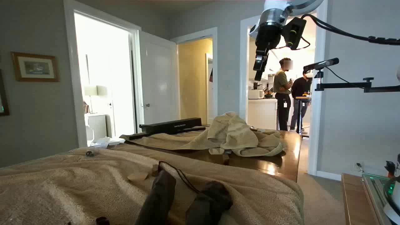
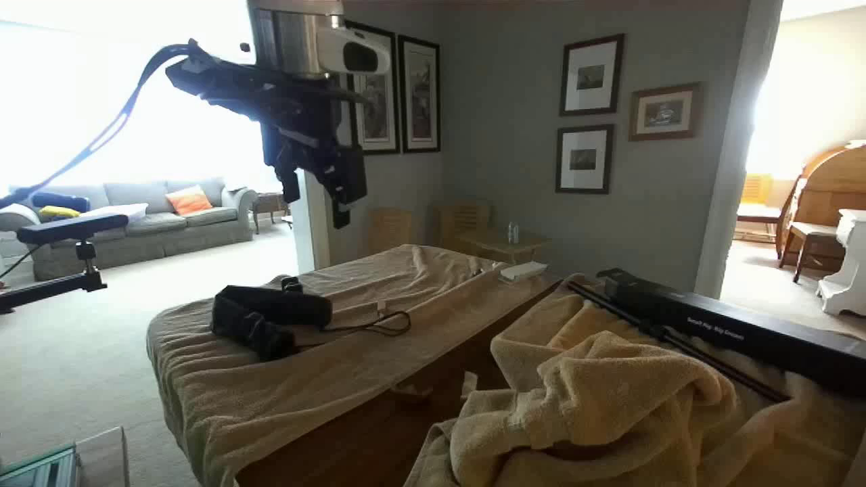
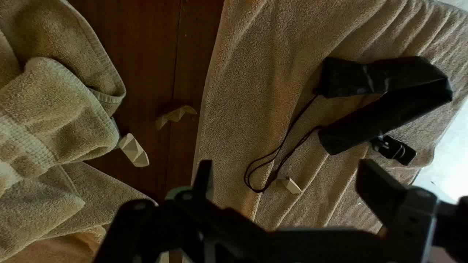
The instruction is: Move one wooden block on the right to the left.
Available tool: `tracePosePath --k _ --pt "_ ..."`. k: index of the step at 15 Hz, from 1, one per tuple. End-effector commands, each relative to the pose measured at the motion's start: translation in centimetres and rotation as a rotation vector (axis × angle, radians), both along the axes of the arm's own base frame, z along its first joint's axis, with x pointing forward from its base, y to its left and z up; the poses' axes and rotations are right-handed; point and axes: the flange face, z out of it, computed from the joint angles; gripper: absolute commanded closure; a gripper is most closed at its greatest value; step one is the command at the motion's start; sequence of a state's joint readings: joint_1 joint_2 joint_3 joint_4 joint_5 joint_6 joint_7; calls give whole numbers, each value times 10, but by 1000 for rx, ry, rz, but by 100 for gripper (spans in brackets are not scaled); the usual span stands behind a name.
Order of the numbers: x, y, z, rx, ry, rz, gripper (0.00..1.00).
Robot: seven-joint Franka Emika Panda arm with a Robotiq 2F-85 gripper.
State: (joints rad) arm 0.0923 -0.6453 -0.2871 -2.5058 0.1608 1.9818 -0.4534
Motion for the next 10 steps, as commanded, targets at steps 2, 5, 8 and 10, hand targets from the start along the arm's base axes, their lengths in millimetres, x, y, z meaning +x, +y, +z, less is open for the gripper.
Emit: tracePosePath --k 2,5,8,10 --pt "0 0 1 0 1 0 0" --pt "0 0 1 0 1 0 0" --pt "23 -5 -13 14 19 -101 0" --pt "45 -14 -29 6 22 -183 0"
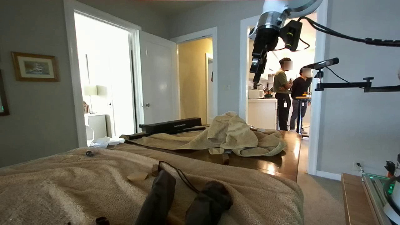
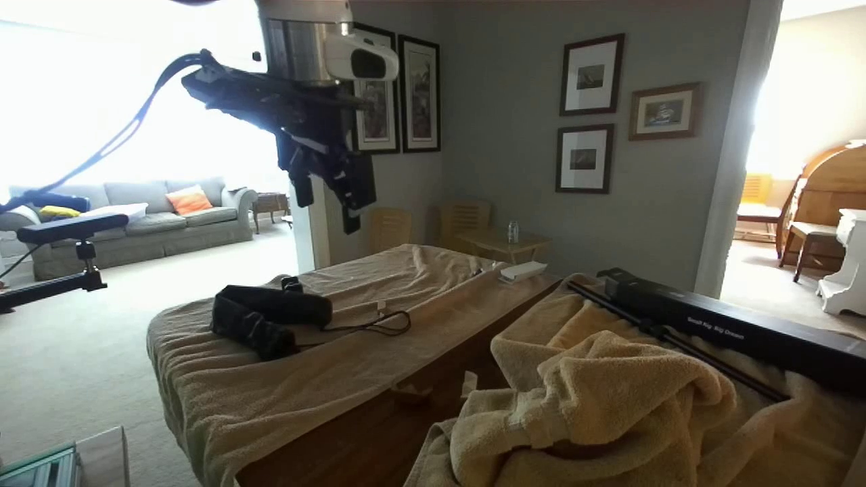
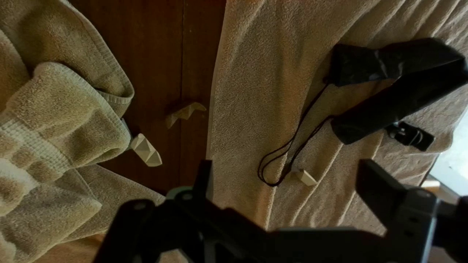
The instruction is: Move one wooden block on the right to the left.
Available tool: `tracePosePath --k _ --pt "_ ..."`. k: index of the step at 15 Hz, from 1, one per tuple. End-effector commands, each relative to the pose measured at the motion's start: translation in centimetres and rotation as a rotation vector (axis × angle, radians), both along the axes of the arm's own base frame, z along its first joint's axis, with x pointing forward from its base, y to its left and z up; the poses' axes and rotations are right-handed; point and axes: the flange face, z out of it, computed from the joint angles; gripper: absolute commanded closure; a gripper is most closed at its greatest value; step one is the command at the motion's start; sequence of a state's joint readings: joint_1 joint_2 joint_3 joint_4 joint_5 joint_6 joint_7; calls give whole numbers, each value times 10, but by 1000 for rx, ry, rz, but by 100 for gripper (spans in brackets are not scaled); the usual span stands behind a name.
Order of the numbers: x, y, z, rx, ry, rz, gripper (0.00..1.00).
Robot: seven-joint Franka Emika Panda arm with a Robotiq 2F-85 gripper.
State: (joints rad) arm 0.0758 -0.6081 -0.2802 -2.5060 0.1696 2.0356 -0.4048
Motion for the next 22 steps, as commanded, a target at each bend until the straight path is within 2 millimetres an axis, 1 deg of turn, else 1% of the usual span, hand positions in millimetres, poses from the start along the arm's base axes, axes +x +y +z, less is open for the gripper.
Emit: tracePosePath --k 1,3,5,6,7,9,10,12,13,14,15,17,19,22 --pt "44 -12 -29 10 21 -139 0" --pt "64 -14 -47 0 25 -126 0" --pt "80 -12 -71 -43 87 -9 0" --pt "93 -14 -82 -91 71 42 0" --pt "64 -11 -68 -48 62 -31 0" --pt "80 -12 -84 -71 81 11 0" --pt "85 -12 -88 -76 88 18 0" --pt "89 -13 -89 -80 88 23 0" --pt "87 -21 -92 -76 89 29 0" --pt "89 -28 -96 -51 78 44 0" --pt "91 -33 -100 -66 67 61 0" --pt "97 -38 -105 -54 45 105 0" --pt "104 -40 -110 -49 22 150 0" --pt "116 -35 -118 -78 -10 231 0"
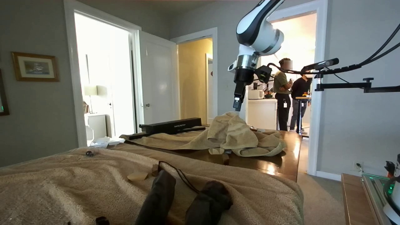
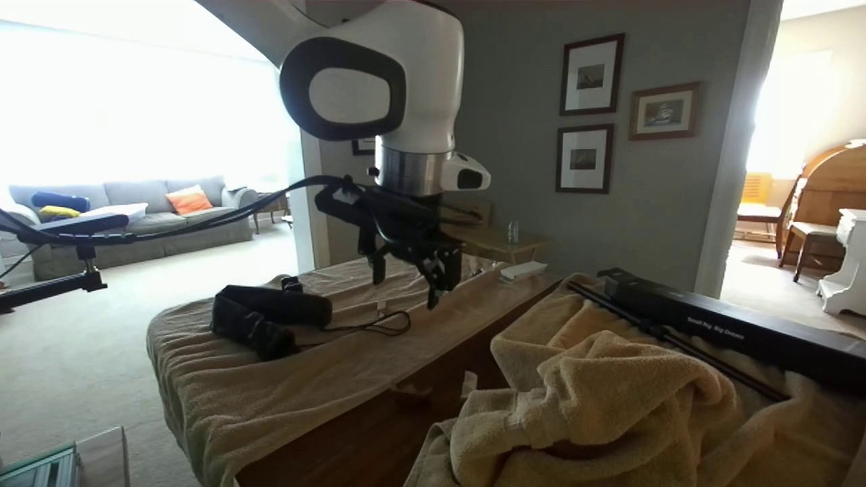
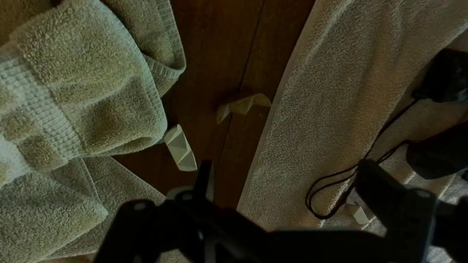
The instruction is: Move one wooden block on the right to the left.
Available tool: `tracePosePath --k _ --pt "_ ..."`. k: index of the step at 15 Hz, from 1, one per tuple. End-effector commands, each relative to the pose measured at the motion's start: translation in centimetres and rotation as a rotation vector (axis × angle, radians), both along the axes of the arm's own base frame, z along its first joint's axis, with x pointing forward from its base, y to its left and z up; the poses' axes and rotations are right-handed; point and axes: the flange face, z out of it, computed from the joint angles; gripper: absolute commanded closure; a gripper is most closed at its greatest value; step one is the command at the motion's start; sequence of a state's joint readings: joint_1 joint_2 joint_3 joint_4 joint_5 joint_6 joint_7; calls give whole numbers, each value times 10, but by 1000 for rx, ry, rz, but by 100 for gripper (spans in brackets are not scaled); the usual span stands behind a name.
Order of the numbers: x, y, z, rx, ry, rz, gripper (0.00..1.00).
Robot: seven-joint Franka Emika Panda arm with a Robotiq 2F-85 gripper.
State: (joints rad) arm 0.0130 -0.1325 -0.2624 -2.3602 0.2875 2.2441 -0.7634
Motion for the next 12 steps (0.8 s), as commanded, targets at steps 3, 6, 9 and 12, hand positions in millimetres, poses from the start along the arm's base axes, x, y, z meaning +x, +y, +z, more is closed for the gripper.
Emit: tracePosePath --k 3,6,9,12 --pt "37 10 -20 -96 -65 114 0" --pt "54 15 -43 -153 -63 150 0" --pt "68 13 -67 -238 -67 172 0" --pt "80 8 -85 -265 -111 188 0"
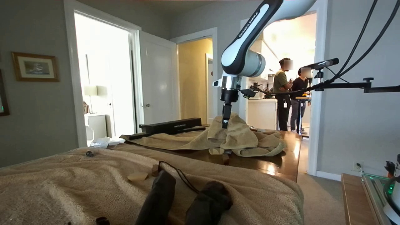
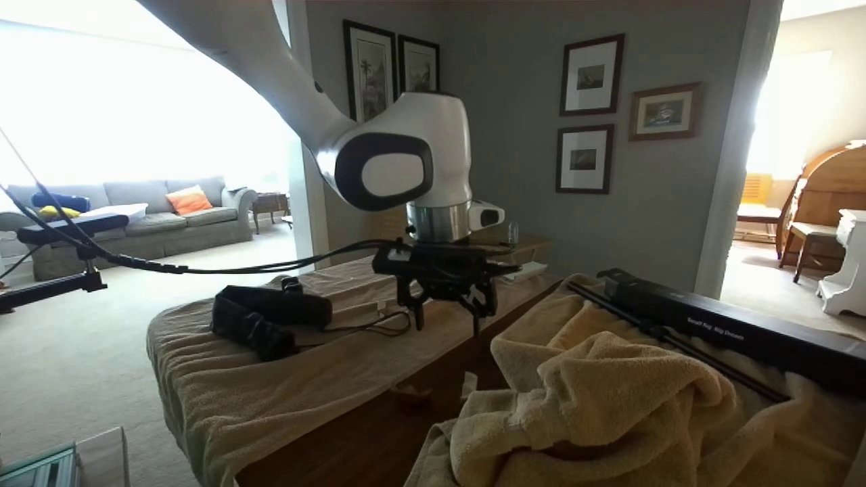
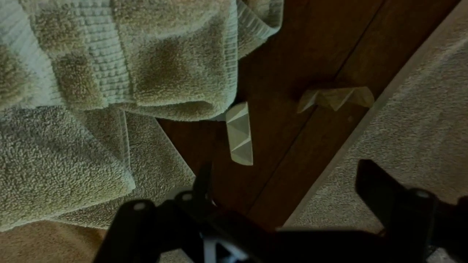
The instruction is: Move one wooden block on the right to the left.
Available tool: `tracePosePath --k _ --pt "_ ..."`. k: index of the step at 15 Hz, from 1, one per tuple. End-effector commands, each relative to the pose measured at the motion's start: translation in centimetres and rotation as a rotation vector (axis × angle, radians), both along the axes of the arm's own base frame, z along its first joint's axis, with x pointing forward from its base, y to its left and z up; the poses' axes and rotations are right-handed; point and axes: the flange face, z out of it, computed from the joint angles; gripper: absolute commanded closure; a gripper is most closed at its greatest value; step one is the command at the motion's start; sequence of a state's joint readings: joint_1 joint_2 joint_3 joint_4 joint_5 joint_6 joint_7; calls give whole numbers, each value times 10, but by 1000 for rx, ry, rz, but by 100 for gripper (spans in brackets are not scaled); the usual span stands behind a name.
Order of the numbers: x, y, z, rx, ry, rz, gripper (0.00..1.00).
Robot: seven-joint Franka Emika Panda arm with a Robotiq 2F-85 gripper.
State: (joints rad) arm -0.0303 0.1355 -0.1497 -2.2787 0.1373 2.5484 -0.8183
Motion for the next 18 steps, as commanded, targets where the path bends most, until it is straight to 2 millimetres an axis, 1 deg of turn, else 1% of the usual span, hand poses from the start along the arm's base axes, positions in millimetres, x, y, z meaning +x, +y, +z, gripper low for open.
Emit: tracePosePath --k 1,5,7,8,9,12,15,16,18 --pt "21 -5 -18 -23 -38 17 0" --pt "28 -2 -34 24 -22 34 0" --pt "32 -2 -42 8 -42 36 0" --pt "34 -4 -44 -29 -91 29 0" --pt "25 1 -37 -5 -38 20 0" --pt "29 -1 -45 -20 -72 14 0" --pt "29 -1 -46 -21 -74 14 0" --pt "34 1 -54 4 -49 34 0" --pt "37 6 -66 36 -13 47 0"
